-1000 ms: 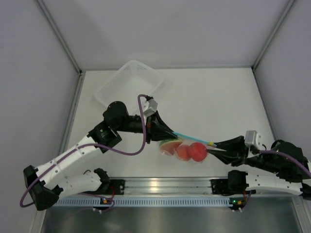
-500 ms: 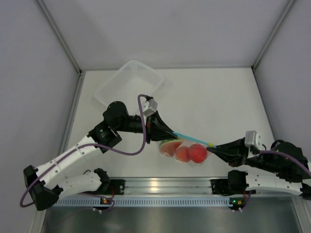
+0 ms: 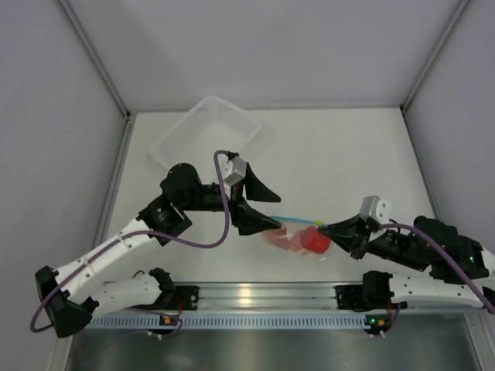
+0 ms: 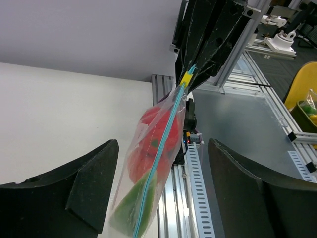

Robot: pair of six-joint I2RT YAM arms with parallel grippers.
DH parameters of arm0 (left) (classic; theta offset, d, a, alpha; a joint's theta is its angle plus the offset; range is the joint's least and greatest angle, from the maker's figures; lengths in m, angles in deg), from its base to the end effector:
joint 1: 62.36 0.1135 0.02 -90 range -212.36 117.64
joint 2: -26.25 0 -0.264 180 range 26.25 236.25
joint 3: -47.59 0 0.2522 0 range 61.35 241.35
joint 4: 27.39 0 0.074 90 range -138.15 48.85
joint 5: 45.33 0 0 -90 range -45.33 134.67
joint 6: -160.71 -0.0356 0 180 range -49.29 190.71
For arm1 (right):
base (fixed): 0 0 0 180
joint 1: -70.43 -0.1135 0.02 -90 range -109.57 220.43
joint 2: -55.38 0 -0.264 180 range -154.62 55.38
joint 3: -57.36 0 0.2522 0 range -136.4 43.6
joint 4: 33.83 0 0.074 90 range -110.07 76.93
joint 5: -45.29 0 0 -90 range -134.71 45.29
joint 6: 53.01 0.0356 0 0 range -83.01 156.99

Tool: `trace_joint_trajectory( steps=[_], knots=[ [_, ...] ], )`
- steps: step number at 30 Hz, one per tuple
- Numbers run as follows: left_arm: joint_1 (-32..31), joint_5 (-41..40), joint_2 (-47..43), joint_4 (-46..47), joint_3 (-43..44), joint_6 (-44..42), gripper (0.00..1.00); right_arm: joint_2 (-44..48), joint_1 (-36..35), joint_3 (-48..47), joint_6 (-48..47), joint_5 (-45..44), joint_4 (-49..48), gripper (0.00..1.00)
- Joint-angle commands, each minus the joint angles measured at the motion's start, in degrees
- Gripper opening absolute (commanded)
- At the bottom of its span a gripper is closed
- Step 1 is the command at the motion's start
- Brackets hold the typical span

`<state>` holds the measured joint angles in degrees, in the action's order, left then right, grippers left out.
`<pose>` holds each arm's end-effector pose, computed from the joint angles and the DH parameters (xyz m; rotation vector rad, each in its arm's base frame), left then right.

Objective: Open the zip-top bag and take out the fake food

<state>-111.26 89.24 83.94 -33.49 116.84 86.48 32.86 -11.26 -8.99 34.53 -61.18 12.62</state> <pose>0.1290 -0.1859 0.3966 1.1077 1.2818 -1.4435 0.0195 0.0639 0.3843 -0.9443 1.3893 0.8281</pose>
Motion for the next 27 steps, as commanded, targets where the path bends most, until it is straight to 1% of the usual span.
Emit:
trace_joint_trajectory(
  steps=[1, 2, 3, 4, 5, 6, 9, 12, 13, 15, 19, 21, 22, 24, 25, 27],
  knots=[
    [-0.1, 2.2, -0.2, 3.5, 0.9, -1.5, 0.8, -1.5, 0.4, -3.6, 1.8, -3.0, 2.3, 0.0],
    [-0.2, 3.8, 0.5, 3.4, 1.3, -1.9, 0.87, -2.7, 0.4, -4.0, 2.0, -3.0, 3.0, 0.0],
    [-0.2, 4.5, 0.8, 3.5, 1.6, -2.5, 0.91, -4.3, 0.3, -4.9, 2.0, -2.9, 4.3, 0.0],
    [-0.3, 5.1, 1.4, 3.5, 1.9, -2.8, 0.91, -4.3, 0.3, -5.3, 2.0, -3.0, 5.1, 0.0],
    [-0.4, 5.7, 2.4, 3.5, 2.5, -3.2, 0.91, -5.8, 0.3, -5.8, 4.6, -3.1, 5.7, 0.0],
    [-0.6, 5.9, 3.0, 3.5, 2.8, -3.7, 0.91, -6.5, 0.4, -6.2, 5.3, -3.3, 6.2, 0.0],
    [-2.0, 5.1, 5.2, 3.6, 3.9, -6.5, 0.91, -9.3, 0.4, -8.1, 7.6, -4.4, 8.7, 0.0],
    [-5.7, 2.9, 7.3, 3.7, 4.9, -11.4, 0.91, -11.0, 0.3, -9.3, 8.4, -4.1, 9.8, 0.0],
    [-7.8, 2.8, 8.2, 3.9, 5.5, -12.0, 0.91, -11.2, 0.3, -9.5, 8.4, -3.7, 10.0, 0.0],
    [-9.1, 3.3, 8.9, 4.8, 5.9, -12.3, 0.9, -11.5, 0.3, -9.6, 8.4, -3.3, 10.3, 0.0],
    [-9.2, 3.5, 9.6, 6.6, 6.5, -12.0, 0.87, -12.4, 0.4, -10.0, 8.3, -1.6, 11.5, 0.0],
    [-9.2, 3.2, 10.1, 6.8, 6.8, -11.9, 0.83, -12.4, 0.3, -10.0, 8.3, -1.0, 12.0, 0.0],
    [-9.1, 3.3, 10.3, 6.7, 6.9, -11.9, 0.77, -12.5, 0.3, -10.0, 8.3, -0.8, 12.0, 0.0],
    [-9.1, 3.8, 10.7, 6.8, 7.2, -11.8, 0.69, -12.3, 0.4, -9.7, 8.0, -0.6, 12.1, 0.0],
    [-9.2, 3.9, 11.1, 6.8, 7.4, -11.6, 0.62, -11.9, 0.3, -9.5, 8.0, -0.7, 12.0, 0.0],
    [-9.1, 4.8, 11.7, 6.8, 8.0, -11.4, 0.52, -11.8, 0.4, -9.3, 7.8, -0.3, 11.4, 0.0]
  ],
)
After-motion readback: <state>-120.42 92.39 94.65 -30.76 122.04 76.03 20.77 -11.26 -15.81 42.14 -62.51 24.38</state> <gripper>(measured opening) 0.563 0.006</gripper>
